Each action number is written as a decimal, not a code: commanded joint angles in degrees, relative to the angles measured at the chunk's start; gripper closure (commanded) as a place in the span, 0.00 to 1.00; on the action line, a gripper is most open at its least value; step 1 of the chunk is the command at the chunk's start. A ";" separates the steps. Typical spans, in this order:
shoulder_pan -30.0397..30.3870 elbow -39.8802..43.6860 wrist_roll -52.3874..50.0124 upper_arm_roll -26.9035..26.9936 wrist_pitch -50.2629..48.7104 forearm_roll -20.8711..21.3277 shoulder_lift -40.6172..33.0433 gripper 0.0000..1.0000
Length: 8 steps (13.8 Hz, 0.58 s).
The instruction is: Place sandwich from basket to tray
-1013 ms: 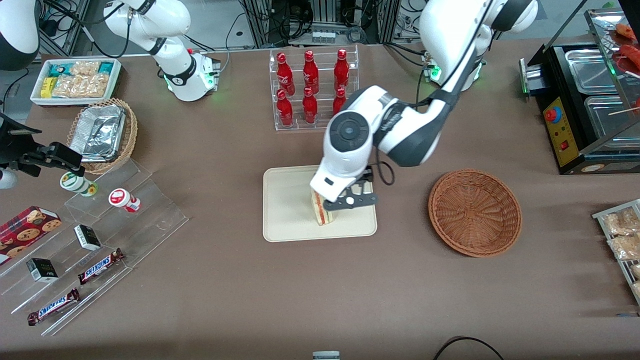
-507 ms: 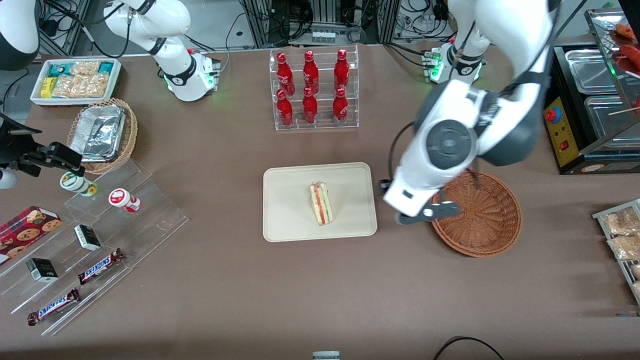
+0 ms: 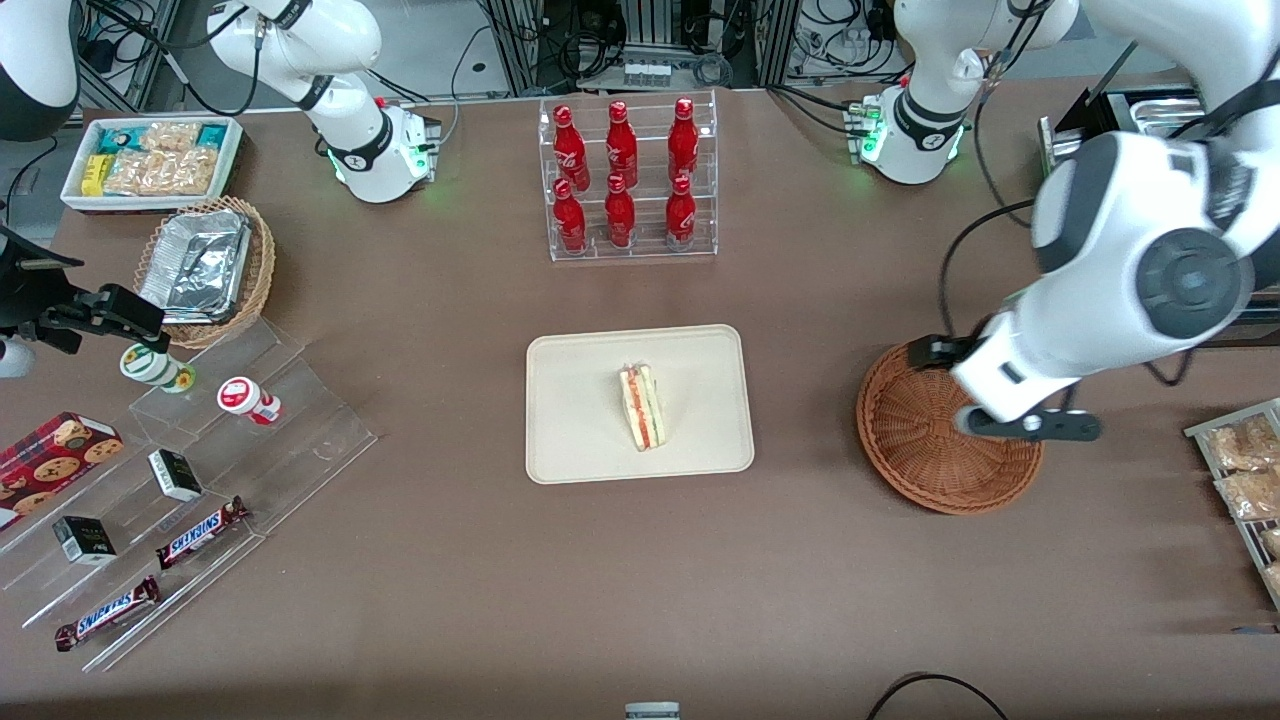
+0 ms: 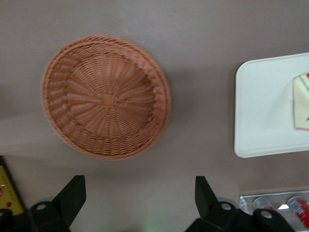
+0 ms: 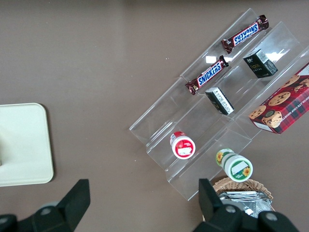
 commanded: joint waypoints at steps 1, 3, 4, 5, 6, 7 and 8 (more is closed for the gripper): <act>1.24 -3.15 1.60 -0.66 -1.62 -0.15 -3.57 0.00; 4.56 -4.81 2.04 -1.19 -1.81 -0.76 -5.32 0.00; 6.06 -7.09 3.87 -1.37 -1.37 -0.85 -7.77 0.00; 6.60 -9.11 6.15 -1.28 -1.28 -0.85 -10.15 0.00; 7.65 -10.78 7.13 -1.28 -1.45 -0.85 -12.17 0.00; 8.70 -12.98 7.32 -1.37 -1.89 -0.85 -14.63 0.00; 9.58 -15.52 8.45 -1.98 -2.24 -0.85 -17.52 0.00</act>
